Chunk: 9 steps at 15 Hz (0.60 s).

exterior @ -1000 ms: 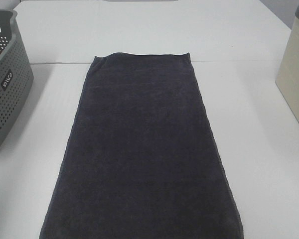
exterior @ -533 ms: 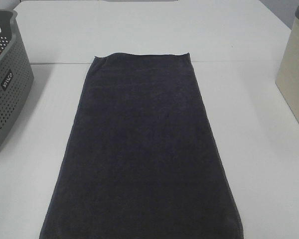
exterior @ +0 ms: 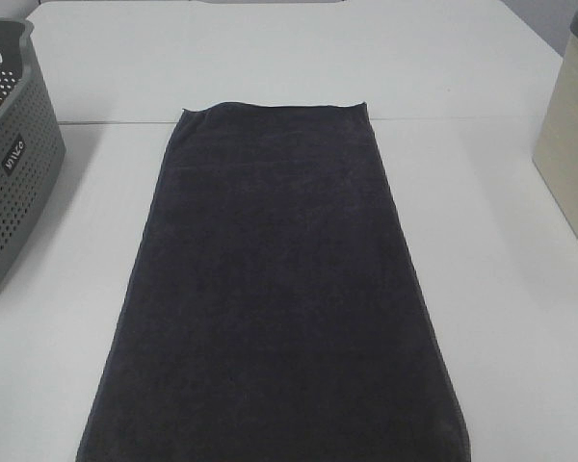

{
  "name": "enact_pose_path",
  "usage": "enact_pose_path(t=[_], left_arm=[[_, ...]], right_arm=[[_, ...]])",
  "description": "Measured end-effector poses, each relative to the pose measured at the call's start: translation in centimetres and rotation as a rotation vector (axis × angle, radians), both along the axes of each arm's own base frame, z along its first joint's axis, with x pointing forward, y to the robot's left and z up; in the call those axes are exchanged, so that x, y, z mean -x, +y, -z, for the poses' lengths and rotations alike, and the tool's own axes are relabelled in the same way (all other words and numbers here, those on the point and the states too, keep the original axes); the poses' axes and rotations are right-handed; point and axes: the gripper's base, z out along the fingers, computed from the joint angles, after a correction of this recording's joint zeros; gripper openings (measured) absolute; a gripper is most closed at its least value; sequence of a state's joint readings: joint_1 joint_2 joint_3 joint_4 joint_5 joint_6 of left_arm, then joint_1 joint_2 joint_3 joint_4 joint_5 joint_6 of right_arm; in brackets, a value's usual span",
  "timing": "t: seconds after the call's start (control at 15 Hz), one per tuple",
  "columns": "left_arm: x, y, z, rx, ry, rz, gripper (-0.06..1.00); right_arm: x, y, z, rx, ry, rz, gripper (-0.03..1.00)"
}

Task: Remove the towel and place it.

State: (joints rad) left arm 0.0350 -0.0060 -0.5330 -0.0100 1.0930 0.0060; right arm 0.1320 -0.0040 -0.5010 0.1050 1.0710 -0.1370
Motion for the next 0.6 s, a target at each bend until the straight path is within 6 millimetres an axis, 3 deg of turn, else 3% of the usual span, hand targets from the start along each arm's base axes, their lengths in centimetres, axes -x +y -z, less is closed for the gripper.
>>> enact_pose_path(t=[0.6], left_arm=[[-0.44, -0.38, 0.25, 0.01, -0.021, 0.043, 0.75]], right_arm=[[-0.02, -0.01, -0.03, 0.0, -0.004, 0.001, 0.7]])
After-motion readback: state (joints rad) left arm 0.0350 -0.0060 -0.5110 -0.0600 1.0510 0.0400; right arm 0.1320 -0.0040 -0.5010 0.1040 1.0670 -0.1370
